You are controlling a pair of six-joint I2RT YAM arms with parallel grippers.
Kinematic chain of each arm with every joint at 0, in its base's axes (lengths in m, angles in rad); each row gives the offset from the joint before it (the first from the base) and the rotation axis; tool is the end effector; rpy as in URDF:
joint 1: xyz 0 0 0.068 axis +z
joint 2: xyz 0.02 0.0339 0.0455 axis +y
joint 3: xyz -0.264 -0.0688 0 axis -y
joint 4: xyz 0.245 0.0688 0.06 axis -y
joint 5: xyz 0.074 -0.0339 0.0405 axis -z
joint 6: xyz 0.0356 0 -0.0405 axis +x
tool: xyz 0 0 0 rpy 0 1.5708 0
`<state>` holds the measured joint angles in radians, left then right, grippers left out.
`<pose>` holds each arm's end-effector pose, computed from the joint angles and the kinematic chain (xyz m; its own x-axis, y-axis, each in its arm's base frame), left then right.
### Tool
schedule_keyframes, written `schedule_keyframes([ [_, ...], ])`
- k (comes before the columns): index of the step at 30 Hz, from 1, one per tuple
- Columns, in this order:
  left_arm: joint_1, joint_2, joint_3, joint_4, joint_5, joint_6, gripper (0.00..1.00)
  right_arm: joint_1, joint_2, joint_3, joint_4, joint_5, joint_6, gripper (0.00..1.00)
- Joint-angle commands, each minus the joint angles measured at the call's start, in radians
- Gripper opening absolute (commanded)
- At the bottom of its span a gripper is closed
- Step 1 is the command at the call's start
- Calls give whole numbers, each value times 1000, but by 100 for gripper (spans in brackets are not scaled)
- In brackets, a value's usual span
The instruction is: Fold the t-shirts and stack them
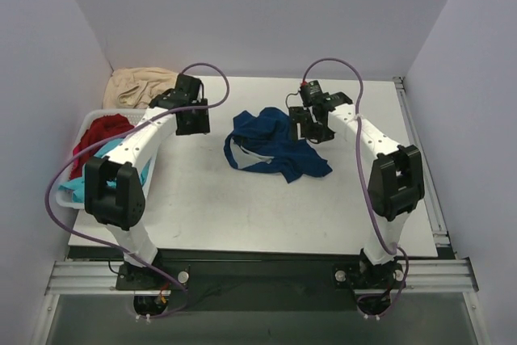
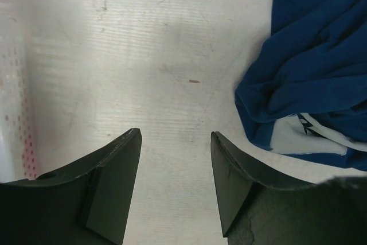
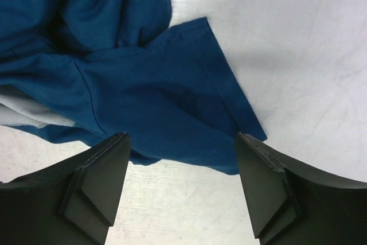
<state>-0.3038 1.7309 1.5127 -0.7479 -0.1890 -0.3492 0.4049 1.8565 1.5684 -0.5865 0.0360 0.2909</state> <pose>0.3610 -0.1062 0.2900 -0.8033 -0.1003 -0.5871 -0.0883 0.9949 -0.0493 0.3834 0.1629 0.2706 -0.7824 -0.0235 -0.6223 -0.1545 0.9754 0.1575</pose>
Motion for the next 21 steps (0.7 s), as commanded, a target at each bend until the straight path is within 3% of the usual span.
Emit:
schedule_keyframes([
  [1,-4,41,-8,85,85,-13,62,-6,-19,-42,-36,-28,24,74],
  [11,-27,190,12,148,213,41,62,-5,3,-131,-38,-133,21,68],
  [21,-27,168,-35,200,391,93,62,-18,69,-120,-42,-134,37,64],
])
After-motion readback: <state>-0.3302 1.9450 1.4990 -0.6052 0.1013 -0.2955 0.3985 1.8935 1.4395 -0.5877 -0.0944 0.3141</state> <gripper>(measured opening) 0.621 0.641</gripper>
